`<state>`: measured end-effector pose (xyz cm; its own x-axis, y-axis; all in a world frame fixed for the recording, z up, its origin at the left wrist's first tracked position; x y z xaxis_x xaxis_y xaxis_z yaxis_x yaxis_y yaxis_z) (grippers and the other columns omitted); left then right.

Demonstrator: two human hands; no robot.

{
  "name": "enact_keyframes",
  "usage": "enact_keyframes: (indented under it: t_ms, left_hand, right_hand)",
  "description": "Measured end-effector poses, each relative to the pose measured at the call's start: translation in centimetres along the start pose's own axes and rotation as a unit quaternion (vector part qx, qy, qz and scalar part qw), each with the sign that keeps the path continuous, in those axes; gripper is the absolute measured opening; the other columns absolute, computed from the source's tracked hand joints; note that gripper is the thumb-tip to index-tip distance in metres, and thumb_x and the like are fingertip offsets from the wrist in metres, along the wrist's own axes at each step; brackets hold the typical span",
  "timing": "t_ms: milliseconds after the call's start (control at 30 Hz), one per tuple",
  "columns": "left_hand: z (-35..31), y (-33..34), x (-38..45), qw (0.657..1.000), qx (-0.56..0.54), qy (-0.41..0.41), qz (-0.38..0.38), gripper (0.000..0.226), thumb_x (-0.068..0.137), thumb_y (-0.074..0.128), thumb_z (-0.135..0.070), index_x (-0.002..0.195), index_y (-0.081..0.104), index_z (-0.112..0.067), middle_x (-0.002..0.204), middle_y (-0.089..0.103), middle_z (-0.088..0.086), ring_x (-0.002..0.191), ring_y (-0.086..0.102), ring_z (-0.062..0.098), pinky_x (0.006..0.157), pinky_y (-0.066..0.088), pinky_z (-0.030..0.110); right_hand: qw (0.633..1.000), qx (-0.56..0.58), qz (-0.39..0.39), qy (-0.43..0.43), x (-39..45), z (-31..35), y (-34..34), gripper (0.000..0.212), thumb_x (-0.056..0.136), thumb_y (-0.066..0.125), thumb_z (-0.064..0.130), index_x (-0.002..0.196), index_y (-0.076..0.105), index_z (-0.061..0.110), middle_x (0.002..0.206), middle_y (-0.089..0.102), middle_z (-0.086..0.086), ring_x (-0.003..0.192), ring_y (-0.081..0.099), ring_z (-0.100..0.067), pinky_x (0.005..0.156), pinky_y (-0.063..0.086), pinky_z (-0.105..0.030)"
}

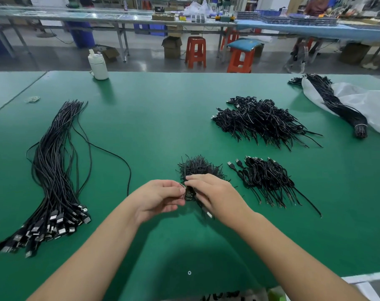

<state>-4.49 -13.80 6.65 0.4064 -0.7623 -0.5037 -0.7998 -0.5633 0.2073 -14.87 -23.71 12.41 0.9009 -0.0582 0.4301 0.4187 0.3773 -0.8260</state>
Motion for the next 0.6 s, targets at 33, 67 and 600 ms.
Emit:
enact_keyframes:
  t_ms: [33, 67, 600]
  left_hand:
    - [-0.3, -0.1, 0.0, 0.999, 0.029, 0.024, -0.008, 0.011, 0.088, 0.068, -0.006, 0.080, 0.067, -0.013, 0.071, 0.068, 0.005, 0.062, 0.066, 0.011, 0.056, 0.051, 0.019]
    - [-0.6, -0.1, 0.0, 0.996, 0.062, 0.056, -0.020, 0.011, 0.089, 0.066, -0.004, 0.081, 0.065, -0.010, 0.071, 0.067, 0.008, 0.060, 0.064, 0.013, 0.056, 0.050, 0.019]
    - [-4.6, 2.8, -2.9, 0.750, 0.498, 0.406, -0.158, 0.010, 0.092, 0.060, -0.011, 0.087, 0.053, -0.017, 0.081, 0.057, -0.005, 0.076, 0.053, 0.019, 0.072, 0.047, 0.038]
  right_hand:
    - [0.999, 0.021, 0.000, 0.026, 0.1, -0.2, 0.0, 0.026, 0.091, 0.063, 0.009, 0.117, 0.069, 0.011, 0.121, 0.069, -0.002, 0.111, 0.063, -0.017, 0.100, 0.046, -0.027]
    - [0.997, 0.044, 0.001, 0.060, 0.2, -0.5, 0.0, 0.024, 0.091, 0.064, 0.011, 0.114, 0.070, 0.012, 0.114, 0.072, 0.000, 0.104, 0.065, -0.015, 0.095, 0.048, -0.025]
    - [0.875, 0.357, -0.033, 0.326, 0.0, -3.2, 2.5, 0.007, 0.099, 0.055, 0.014, 0.097, 0.059, 0.019, 0.052, 0.042, 0.005, 0.043, 0.032, -0.010, 0.044, 0.028, -0.022]
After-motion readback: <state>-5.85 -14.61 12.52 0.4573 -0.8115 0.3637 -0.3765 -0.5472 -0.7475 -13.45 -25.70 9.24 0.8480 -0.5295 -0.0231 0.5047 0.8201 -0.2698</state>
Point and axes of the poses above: each hand's wrist, its own x-axis towards the middle knuckle, its own y-axis out of the palm, z = x × y, the point moved 7 cm from there along x, towards the middle knuckle
